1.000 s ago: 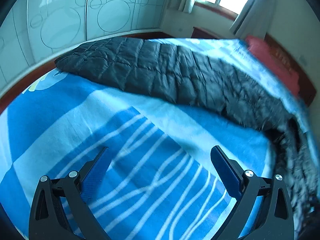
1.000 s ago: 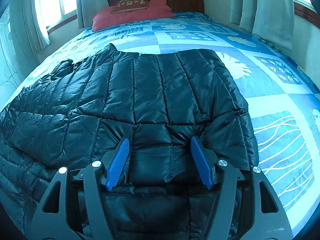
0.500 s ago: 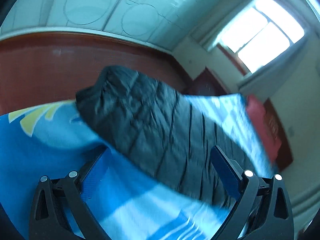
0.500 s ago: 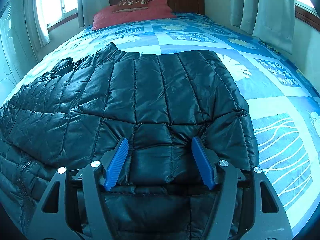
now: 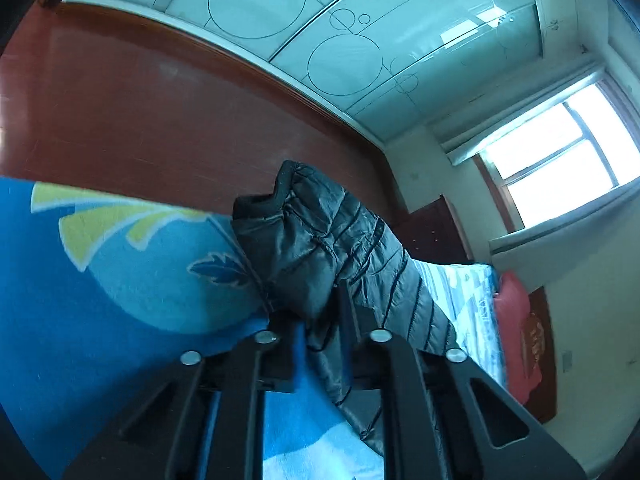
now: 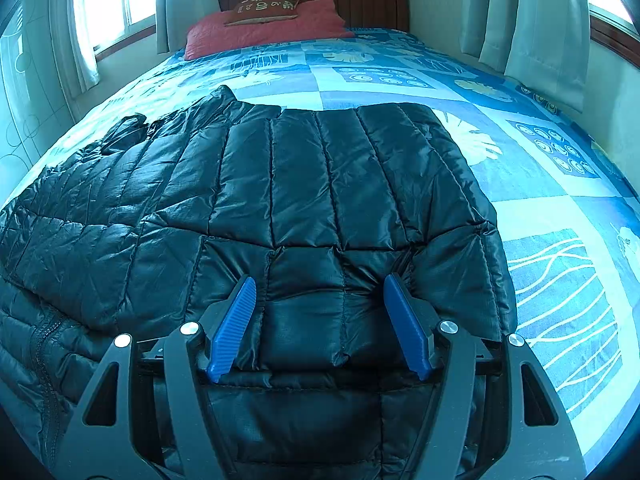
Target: Fold large clothes
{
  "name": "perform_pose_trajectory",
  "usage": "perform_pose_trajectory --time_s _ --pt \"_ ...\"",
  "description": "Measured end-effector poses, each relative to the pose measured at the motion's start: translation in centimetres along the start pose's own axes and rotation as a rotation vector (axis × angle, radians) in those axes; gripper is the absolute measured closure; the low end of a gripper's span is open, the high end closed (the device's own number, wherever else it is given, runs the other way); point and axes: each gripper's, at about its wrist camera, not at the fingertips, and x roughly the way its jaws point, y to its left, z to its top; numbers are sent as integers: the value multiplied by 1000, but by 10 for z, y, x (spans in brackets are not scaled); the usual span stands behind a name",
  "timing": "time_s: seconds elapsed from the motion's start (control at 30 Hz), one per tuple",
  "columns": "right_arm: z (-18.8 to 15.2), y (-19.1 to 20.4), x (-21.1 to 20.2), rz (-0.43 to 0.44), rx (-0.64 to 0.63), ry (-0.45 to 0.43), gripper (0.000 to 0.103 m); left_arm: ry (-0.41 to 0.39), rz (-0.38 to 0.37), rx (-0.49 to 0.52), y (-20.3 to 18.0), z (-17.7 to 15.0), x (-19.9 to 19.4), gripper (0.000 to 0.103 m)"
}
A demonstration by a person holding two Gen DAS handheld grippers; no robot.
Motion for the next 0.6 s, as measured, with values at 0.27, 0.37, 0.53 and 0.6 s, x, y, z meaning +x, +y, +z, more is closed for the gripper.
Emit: perform_pose_trajectory --time_s 0.27,0.37,0.53,0.6 --pt "0 0 0 1 1 0 37 -51 -82 264 -91 -34 -23 96" --pt "0 0 0 5 3 -2 37 -37 -150 387 -136 -66 -27 96" --pt "2 -2 -1 16 8 -5 36 78 -284 587 -219 -157 -35 96" --pt "1 -2 -1 19 11 -6 36 115 -322 692 -252 -205 -39 96"
